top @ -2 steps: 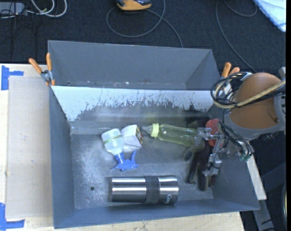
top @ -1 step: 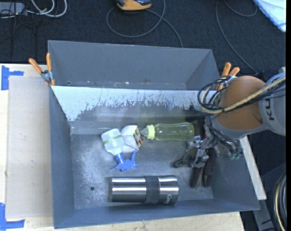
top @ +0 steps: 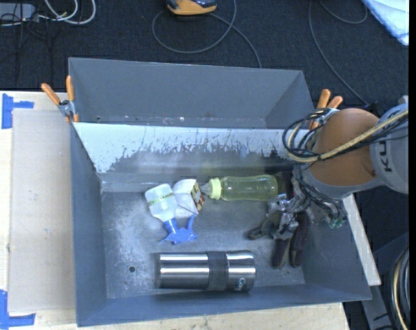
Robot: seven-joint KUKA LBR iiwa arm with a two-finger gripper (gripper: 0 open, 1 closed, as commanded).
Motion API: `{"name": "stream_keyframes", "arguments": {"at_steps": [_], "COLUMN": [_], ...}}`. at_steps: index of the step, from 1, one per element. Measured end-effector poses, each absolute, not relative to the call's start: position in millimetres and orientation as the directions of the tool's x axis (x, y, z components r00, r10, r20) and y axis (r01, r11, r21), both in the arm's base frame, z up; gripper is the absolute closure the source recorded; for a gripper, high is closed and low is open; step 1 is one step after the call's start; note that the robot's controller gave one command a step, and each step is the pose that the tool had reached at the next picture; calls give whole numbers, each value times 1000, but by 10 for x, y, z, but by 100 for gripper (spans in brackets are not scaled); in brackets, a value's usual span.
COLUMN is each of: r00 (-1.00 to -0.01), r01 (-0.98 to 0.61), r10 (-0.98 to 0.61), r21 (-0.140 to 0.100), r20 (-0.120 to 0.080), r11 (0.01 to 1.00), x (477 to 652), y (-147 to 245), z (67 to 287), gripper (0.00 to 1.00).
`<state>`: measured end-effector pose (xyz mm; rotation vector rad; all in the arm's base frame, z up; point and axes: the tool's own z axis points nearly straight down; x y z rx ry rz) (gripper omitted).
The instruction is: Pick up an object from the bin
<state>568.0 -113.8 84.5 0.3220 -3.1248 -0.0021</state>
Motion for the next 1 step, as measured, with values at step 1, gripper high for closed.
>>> {"name": "stream_keyframes", "arguments": {"at_steps": [1], "r00": [-976], "r01": [-216], "r10": [-216], "r21": [1], "r20": [-3], "r11": [976], "x": [5736], "y": [-1263], "z": [2354], "gripper": [100]}}
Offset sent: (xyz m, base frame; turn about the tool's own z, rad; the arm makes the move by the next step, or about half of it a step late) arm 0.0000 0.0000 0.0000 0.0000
